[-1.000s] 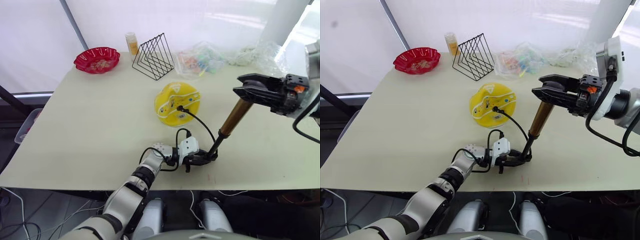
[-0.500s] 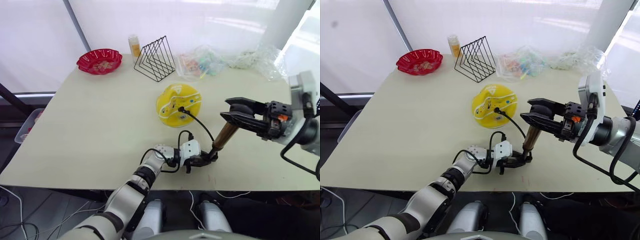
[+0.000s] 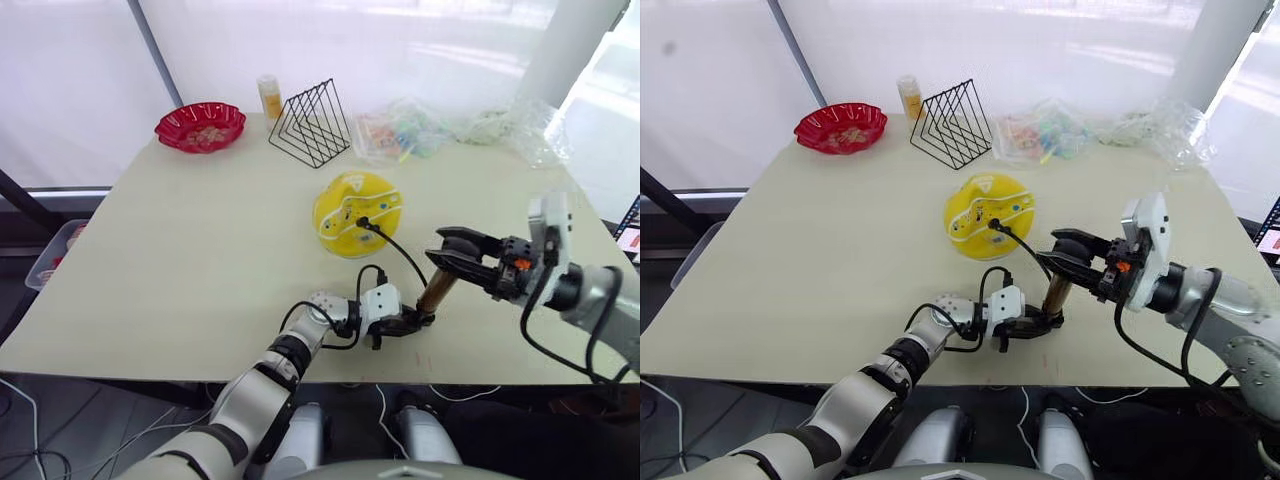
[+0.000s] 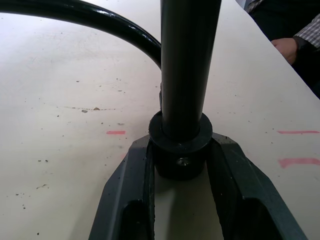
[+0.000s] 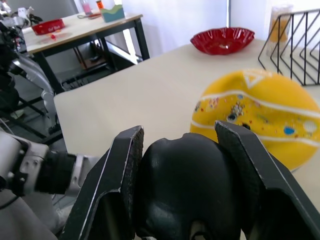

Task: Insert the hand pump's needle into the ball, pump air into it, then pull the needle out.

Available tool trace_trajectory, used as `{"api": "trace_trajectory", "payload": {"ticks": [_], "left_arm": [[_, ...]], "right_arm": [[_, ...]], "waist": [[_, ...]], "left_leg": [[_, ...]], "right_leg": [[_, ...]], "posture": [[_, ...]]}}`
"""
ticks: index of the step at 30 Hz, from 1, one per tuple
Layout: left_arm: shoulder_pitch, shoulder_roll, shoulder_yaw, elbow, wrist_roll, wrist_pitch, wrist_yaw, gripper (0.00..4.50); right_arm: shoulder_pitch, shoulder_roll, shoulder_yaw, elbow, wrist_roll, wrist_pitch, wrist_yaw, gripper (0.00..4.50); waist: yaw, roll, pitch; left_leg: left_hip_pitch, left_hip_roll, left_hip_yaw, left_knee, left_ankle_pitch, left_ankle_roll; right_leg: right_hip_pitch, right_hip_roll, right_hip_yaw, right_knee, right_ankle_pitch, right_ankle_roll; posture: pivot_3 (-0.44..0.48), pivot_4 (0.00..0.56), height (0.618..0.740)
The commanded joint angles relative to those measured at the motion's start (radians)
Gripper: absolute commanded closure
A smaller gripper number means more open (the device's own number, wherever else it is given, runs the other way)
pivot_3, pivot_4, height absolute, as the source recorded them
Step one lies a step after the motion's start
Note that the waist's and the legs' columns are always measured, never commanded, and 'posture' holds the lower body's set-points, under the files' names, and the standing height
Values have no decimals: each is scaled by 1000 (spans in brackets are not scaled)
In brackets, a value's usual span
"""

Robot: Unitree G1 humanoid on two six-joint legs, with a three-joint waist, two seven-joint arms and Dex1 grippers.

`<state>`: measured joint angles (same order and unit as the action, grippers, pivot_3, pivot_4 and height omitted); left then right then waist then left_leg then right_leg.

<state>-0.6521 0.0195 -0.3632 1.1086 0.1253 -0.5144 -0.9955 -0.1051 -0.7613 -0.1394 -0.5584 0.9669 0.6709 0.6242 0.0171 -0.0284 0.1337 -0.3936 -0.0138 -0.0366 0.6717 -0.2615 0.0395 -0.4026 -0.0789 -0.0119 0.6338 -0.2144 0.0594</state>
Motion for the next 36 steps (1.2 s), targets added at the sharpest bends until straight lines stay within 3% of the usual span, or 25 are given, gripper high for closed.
{"api": "trace_trajectory", "payload": {"ticks": [1,6,9,16,25,31,36], "left_arm": [[39,15,-34,81,65,39,2,3499],[41,14,-33,85,65,39,3,3499],[49,10,-26,86,56,45,-2,3499],[60,27,-46,97,83,6,6,3499],[62,30,-62,111,104,3,13,3499],[59,34,-70,113,116,13,14,3499],[59,39,-78,114,120,19,12,3499]], "right_arm": [[49,28,98,74,-137,-38,31,2683],[67,75,135,140,-247,-121,62,2683],[56,75,83,107,-228,-165,111,2683],[-101,-63,-158,39,61,-21,127,2683],[-250,-221,-332,88,287,117,96,2683],[-331,-279,-363,117,380,174,62,2683],[-322,-260,-337,104,381,185,43,2683]], "waist": [[-1,-1,-2],[-2,1,-3],[-1,1,-3],[0,8,3],[0,10,6],[0,9,7],[0,10,7]], "left_leg": [[1,0,0,0,0,0],[7,1,-1,-2,-1,1],[8,1,-1,-2,-1,1],[4,0,0,-2,-1,1],[1,0,-2,-1,-1,2],[0,0,-2,-1,-1,2],[-1,-1,-2,-1,-1,2]], "right_leg": [[1,0,0,0,0,0],[9,0,-2,-6,-2,3],[10,0,-2,-7,-2,3],[7,-2,-2,-7,1,1],[6,-3,-4,-9,1,1],[6,-3,-4,-9,0,1],[5,-4,-5,-9,1,1]], "posture": [[0,150,737],[0,150,737],[0,150,737],[0,150,737],[0,150,737],[0,150,737],[0,150,737]]}}
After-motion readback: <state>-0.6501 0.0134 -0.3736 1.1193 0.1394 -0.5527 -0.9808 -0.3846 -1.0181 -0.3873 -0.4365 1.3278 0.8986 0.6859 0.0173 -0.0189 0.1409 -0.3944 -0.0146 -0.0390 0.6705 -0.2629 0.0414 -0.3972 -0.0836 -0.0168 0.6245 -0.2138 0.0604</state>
